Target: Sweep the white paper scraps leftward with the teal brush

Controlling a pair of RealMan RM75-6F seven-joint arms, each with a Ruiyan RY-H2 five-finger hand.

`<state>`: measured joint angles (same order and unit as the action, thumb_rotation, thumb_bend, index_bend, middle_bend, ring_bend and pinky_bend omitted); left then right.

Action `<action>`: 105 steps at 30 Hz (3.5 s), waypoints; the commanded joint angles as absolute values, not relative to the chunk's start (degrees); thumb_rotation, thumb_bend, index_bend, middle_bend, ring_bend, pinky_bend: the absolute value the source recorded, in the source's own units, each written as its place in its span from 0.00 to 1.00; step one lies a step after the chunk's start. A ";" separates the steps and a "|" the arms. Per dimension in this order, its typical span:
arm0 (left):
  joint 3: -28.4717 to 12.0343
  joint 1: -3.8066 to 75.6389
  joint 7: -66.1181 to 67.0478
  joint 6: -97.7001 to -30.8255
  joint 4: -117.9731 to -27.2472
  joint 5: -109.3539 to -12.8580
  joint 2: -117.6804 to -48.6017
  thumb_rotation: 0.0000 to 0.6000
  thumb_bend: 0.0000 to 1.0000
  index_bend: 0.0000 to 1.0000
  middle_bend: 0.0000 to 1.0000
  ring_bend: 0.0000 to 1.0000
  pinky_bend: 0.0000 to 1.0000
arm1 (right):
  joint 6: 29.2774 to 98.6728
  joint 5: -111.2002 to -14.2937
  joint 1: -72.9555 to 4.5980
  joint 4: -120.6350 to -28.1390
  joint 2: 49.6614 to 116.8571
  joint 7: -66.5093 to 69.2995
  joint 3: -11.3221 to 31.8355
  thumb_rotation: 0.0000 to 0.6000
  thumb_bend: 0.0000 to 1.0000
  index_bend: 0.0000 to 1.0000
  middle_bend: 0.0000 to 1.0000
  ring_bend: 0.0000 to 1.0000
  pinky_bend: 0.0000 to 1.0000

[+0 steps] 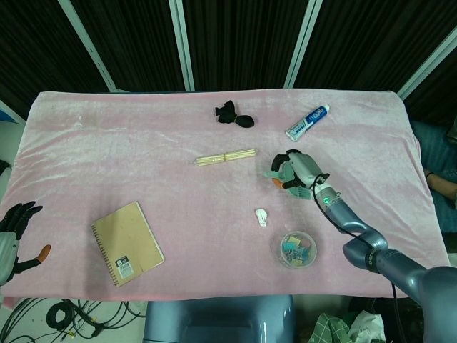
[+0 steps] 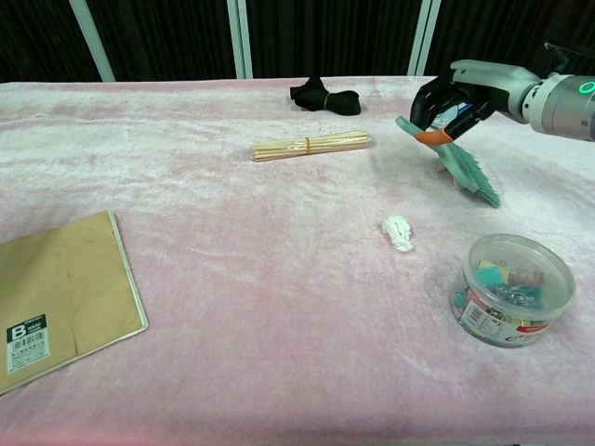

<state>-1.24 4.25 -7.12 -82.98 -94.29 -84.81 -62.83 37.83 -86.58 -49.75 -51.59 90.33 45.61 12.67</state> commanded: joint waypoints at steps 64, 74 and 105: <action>-0.86 4.41 -8.50 -82.58 -94.26 -85.43 -62.29 1.00 0.30 0.17 0.09 0.00 0.26 | 42.35 -36.49 -50.42 -90.78 84.95 5.27 16.75 1.00 0.47 0.76 0.63 0.35 0.14; -0.84 4.48 -8.63 -82.31 -94.32 -85.26 -62.17 1.00 0.30 0.18 0.09 0.00 0.27 | 50.78 -54.41 -45.05 -85.37 93.46 13.92 16.97 1.00 0.48 0.79 0.64 0.36 0.14; -0.68 4.65 -8.37 -81.77 -94.55 -85.14 -61.90 1.00 0.30 0.18 0.09 0.00 0.30 | 58.04 -80.29 -41.70 -75.09 92.33 45.66 23.24 1.00 0.48 0.81 0.66 0.37 0.14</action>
<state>-0.68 4.65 -8.38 -81.77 -94.55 -85.15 -61.90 56.36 -77.64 -41.56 -78.52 94.04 49.66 24.30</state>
